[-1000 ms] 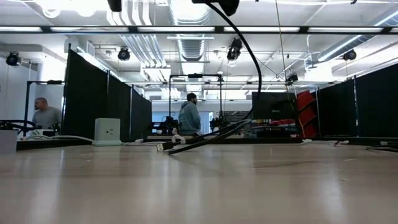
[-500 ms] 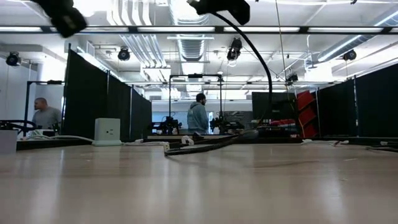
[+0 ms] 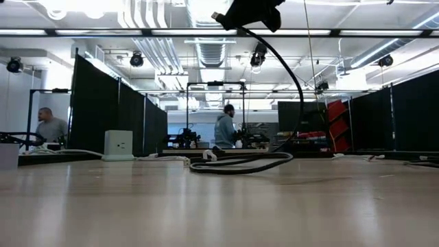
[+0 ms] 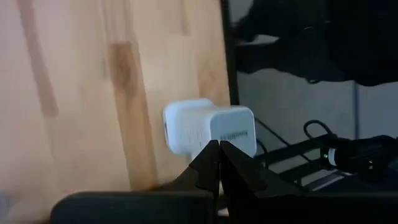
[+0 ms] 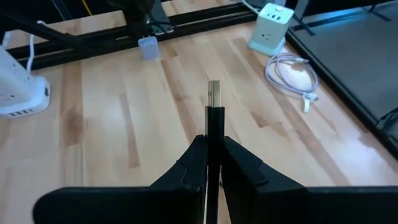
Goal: Insert USB
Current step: Insert the left black USB cable into the white outlet extension
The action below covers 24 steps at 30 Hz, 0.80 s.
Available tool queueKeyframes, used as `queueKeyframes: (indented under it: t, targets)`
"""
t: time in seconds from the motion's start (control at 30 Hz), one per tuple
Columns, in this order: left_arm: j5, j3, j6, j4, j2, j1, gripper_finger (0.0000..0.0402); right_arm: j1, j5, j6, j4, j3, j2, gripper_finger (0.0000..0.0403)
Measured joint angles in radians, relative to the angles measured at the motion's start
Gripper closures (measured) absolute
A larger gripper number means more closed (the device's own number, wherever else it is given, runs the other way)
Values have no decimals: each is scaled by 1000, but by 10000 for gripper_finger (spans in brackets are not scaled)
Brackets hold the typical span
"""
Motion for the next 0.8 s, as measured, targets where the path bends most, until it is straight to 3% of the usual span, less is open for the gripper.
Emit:
queueKeyframes:
  t: [0.23,0.43,0.5,0.67,0.8]
  targets:
    - [-54,152,-197,-42,148,-120,402,39,0,-71,0,0,0,384]
    - [124,208,-431,-45,250,-206,402,146,-3,-92,-10,-1,0,384]
    - [173,250,-447,-44,287,-216,402,182,-1,-77,-23,-9,1,384]
    - [165,310,-468,-46,356,-240,400,252,23,1,-16,-13,40,384]
    - [169,310,-468,-48,380,-243,372,287,25,34,-16,-14,93,384]
